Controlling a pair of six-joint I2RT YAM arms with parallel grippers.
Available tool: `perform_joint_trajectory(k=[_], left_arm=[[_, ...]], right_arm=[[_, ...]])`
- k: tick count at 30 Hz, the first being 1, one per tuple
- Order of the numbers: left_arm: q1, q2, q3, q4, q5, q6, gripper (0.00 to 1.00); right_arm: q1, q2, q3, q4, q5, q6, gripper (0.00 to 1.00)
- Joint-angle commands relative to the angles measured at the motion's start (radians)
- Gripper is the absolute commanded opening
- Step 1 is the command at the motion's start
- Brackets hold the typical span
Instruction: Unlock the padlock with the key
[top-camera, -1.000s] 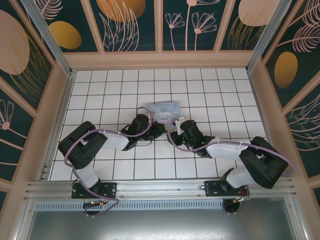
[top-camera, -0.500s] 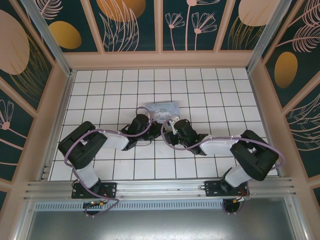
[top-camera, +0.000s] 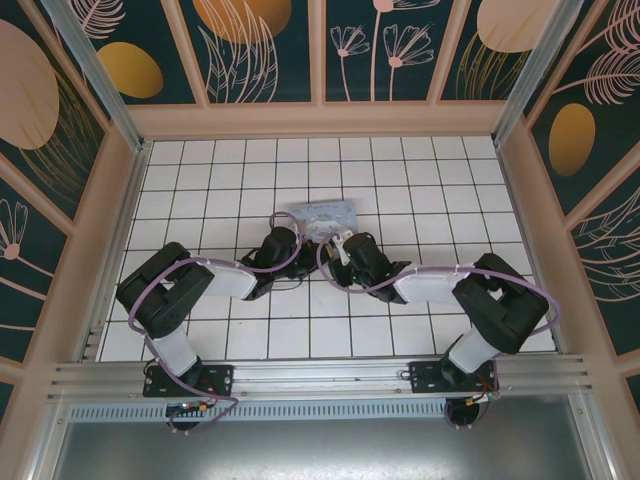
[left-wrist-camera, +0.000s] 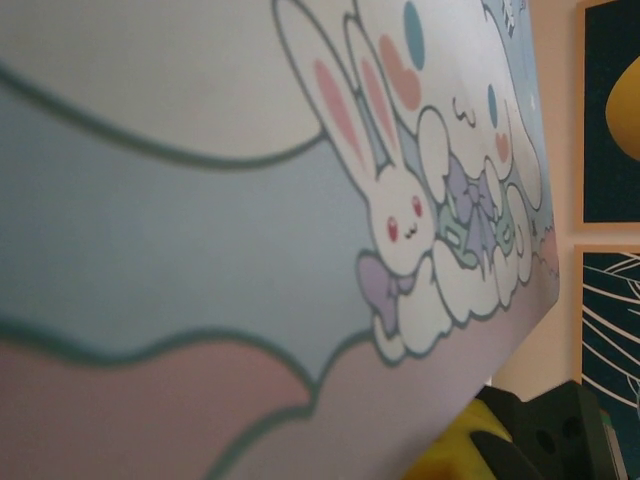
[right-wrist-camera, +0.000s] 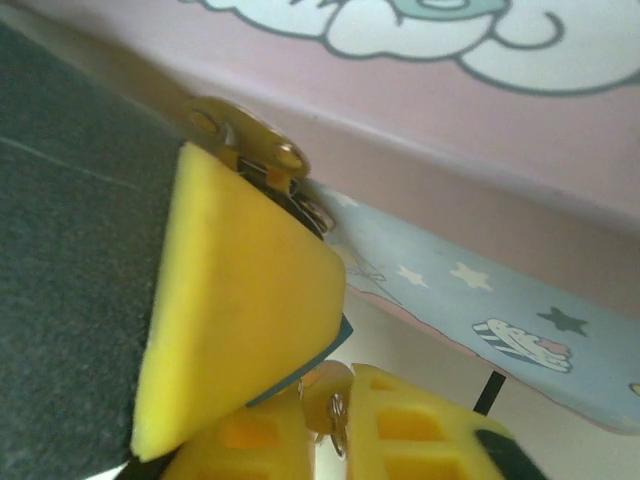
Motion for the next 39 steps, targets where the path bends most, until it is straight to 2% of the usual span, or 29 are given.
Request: perform_joint_trajectory(k=[1, 3, 10, 13, 16, 17, 21, 23, 32, 39], left_arm=[[-0.014, -0.006, -0.007, 0.002, 0.077, 0.013, 0.00], [-0.013, -0.002, -0.008, 0.002, 0.078, 0.018, 0.00], [-0.014, 0.015, -0.006, 0.000, 0.074, 0.035, 0.00], [-0.014, 0.023, -0.006, 0.000, 0.069, 0.036, 0.00], [-0.014, 0.025, -0.008, -0.001, 0.059, 0.037, 0.00], [-0.014, 0.028, -0.010, -0.004, 0.056, 0.038, 0.00], [-0.013, 0.029, -0.010, -0.016, 0.042, 0.044, 0.00], [-0.014, 0.031, -0.012, -0.020, 0.039, 0.048, 0.00], [-0.014, 0.035, -0.011, -0.051, 0.026, 0.084, 0.00], [-0.014, 0.028, -0.017, -0.077, 0.015, 0.112, 0.00]], right_arm=[[-0.046, -0.020, 0.056, 0.086, -0.056, 0.038, 0.05], [-0.068, -0.024, 0.059, 0.091, -0.157, 0.055, 0.01], [-0.143, 0.007, 0.062, 0.172, -0.609, 0.180, 0.00], [-0.158, 0.027, 0.053, 0.219, -0.704, 0.229, 0.00], [-0.169, 0.027, 0.034, 0.241, -0.714, 0.250, 0.00], [-0.172, 0.023, 0.028, 0.239, -0.703, 0.250, 0.05], [-0.194, -0.010, -0.020, 0.220, -0.681, 0.248, 0.38], [-0.209, -0.037, -0.053, 0.225, -0.668, 0.257, 0.45], [-0.253, -0.068, -0.134, 0.320, -0.595, 0.347, 0.51], [-0.282, -0.010, -0.097, 0.372, -0.609, 0.400, 0.51]])
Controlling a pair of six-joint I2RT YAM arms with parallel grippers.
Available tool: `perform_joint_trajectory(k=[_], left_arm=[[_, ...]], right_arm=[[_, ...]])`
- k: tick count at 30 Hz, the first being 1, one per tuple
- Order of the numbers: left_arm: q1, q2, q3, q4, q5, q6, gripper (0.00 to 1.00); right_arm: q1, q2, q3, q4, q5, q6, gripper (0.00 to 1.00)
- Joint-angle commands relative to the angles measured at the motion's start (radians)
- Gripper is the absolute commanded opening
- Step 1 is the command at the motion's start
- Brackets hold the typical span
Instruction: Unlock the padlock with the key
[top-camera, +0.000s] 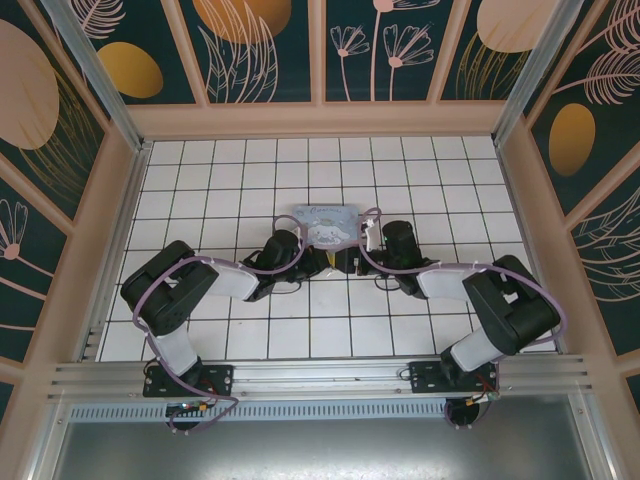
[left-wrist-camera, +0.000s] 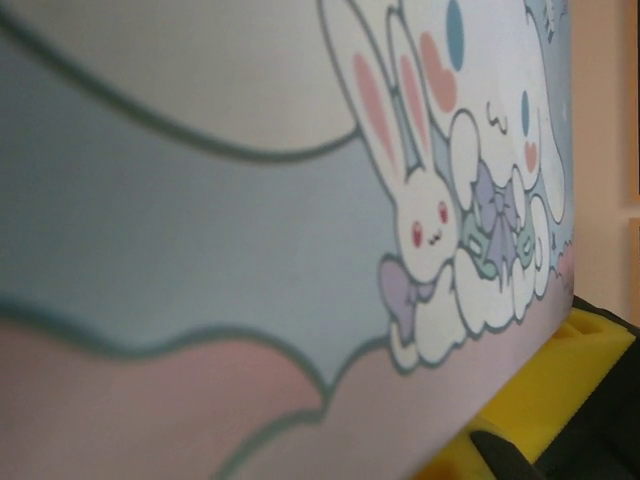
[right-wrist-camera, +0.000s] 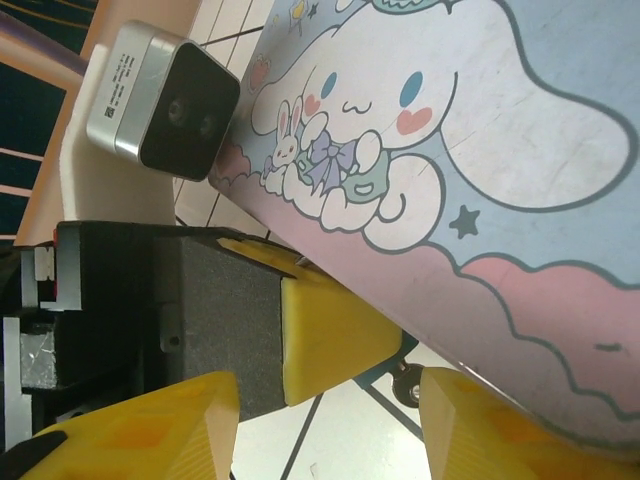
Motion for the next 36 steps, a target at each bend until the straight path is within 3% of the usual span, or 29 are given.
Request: perform_joint_trajectory(k=[1, 2, 11, 23, 27, 36], left_arm=[[-0.007, -0.001, -0.014, -0.049, 0.020, 0.029, 0.00], [-0.006, -0.002, -0.013, -0.050, 0.020, 0.031, 0.00], [-0.007, -0.053, -0.024, -0.062, 0.024, 0.040, 0.40], [0.027, -0.272, 0.033, -0.222, -0.032, 0.083, 0.86], [0.062, -0.301, 0.080, -0.303, -0.055, 0.116, 0.94], [0.138, -0.308, 0.151, -0.429, -0.106, 0.189, 0.99]], right_arm=[[-0.014, 0.032, 0.026, 0.100, 0.003, 0.032, 0.51], [-0.014, 0.036, 0.028, 0.105, 0.005, 0.035, 0.51], [-0.014, 0.081, 0.050, 0.141, 0.032, 0.071, 0.51], [-0.048, 0.130, 0.125, 0.128, 0.041, 0.094, 0.50], [-0.046, 0.083, 0.075, 0.113, 0.035, 0.077, 0.49], [-0.025, 0.085, 0.040, -0.011, 0.130, -0.059, 0.46]])
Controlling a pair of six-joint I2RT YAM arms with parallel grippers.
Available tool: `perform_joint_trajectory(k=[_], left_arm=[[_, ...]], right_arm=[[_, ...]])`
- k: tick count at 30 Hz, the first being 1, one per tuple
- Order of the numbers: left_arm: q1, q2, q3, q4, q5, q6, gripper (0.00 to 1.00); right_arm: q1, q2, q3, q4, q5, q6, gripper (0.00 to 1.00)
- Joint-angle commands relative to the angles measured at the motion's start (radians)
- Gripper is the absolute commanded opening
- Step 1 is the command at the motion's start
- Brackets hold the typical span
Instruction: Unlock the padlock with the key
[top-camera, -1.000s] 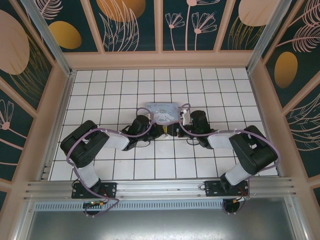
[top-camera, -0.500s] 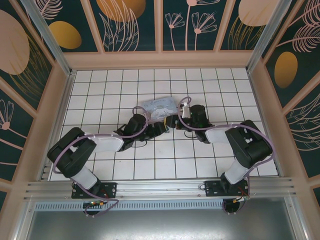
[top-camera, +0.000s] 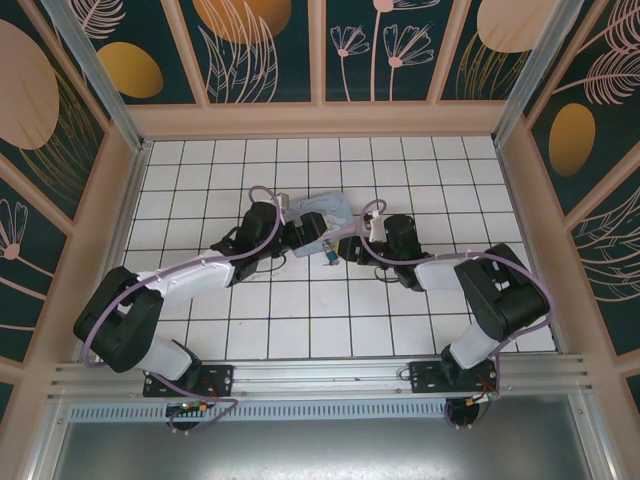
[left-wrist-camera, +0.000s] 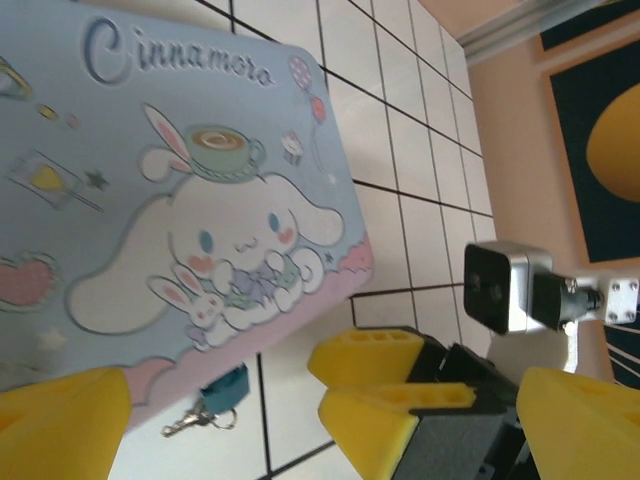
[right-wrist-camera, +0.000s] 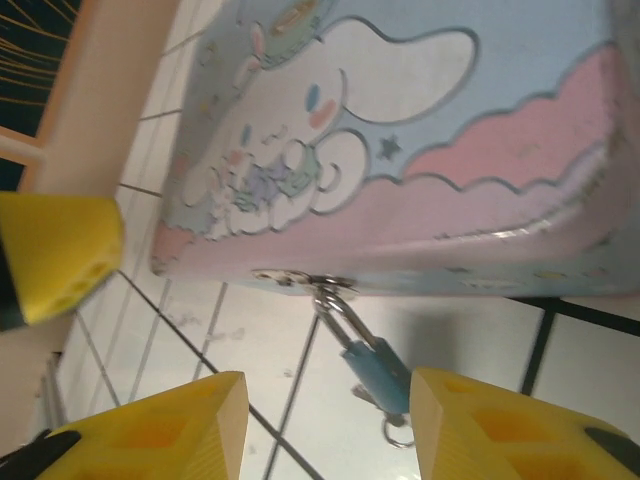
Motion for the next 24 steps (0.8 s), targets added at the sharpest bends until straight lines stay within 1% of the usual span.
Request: perform_joint_trajectory(k=[1, 5, 18, 24], left_arm=[[0.031, -0.020, 0.027, -0.070, -0.027, 0.044, 0.99], [0.053, -0.021, 0.033, -0.082, -0.033, 0.052, 0.99], [0.065, -0.002, 0.040, -0.084, -0.021, 0.053, 0.98], [0.074, 0.000, 0.039, -0.077, -0.013, 0.051, 0.98]], right_arm=[[0.018, 0.018, 0.001, -0.055, 0.046, -0.090, 0.46], [0.025, 0.060, 0.027, -0.062, 0.047, -0.113, 0.46], [0.044, 0.163, 0.100, -0.059, 0.021, -0.135, 0.46], [0.044, 0.187, 0.109, -0.052, 0.007, -0.131, 0.42]])
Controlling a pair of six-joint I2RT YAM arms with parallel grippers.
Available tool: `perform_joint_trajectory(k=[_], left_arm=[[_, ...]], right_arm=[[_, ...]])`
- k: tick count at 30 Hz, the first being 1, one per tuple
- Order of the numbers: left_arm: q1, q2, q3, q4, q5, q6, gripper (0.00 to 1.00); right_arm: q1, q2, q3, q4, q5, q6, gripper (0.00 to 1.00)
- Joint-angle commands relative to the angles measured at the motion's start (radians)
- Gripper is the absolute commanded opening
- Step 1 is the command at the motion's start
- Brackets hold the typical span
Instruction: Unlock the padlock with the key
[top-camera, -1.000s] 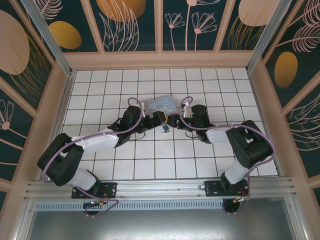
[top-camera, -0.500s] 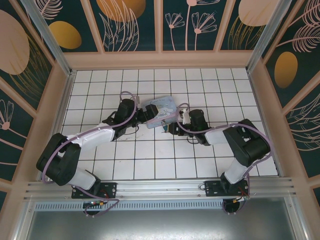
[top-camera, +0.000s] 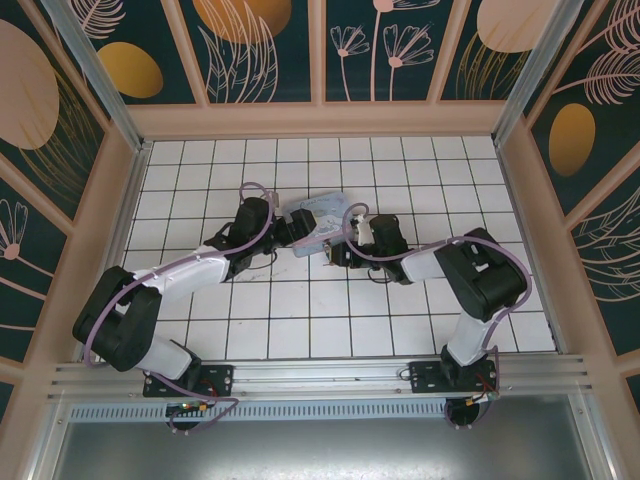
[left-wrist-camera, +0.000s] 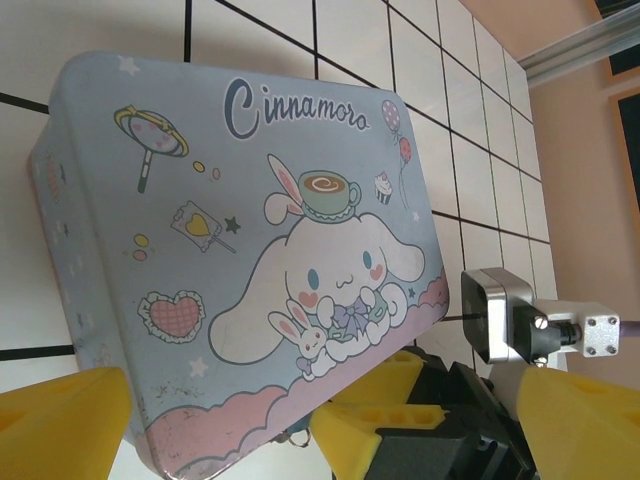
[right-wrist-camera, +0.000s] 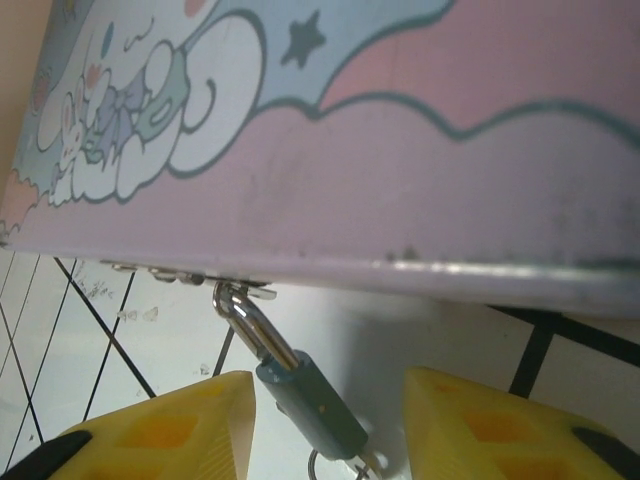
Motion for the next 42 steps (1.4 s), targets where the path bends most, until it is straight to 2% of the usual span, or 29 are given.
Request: perform_joint_trajectory(k=[1, 8, 15, 19, 23, 32, 42], left_arm=[[0.015, 0.001, 0.028, 0.000, 0.010, 0.018, 0.99], [0.018, 0.013, 0.023, 0.013, 0.020, 0.016, 0.99], [0.023, 0.017, 0.021, 0.012, 0.018, 0.026, 0.98], [0.022, 0.014, 0.039, -0.041, -0.032, 0.069, 0.98], [0.023, 0.008, 0.072, -0.130, -0.127, 0.137, 0.99], [0.023, 0.063, 0.152, -0.264, -0.272, 0.248, 0.99], [0.019, 0.148, 0.156, -0.264, -0.256, 0.269, 0.98]], right_arm=[[0.015, 0.025, 0.013, 0.006, -0.013, -0.019, 0.40], [0.025, 0.019, -0.006, 0.022, -0.016, -0.004, 0.21], [0.026, 0.014, -0.006, 0.026, -0.018, 0.015, 0.11], [0.026, 0.000, -0.018, 0.041, -0.018, 0.051, 0.06], [0.031, -0.020, -0.044, 0.097, -0.024, 0.133, 0.00], [0.076, -0.046, -0.051, 0.111, 0.028, 0.232, 0.00], [0.102, -0.053, -0.060, 0.087, 0.109, 0.357, 0.00]])
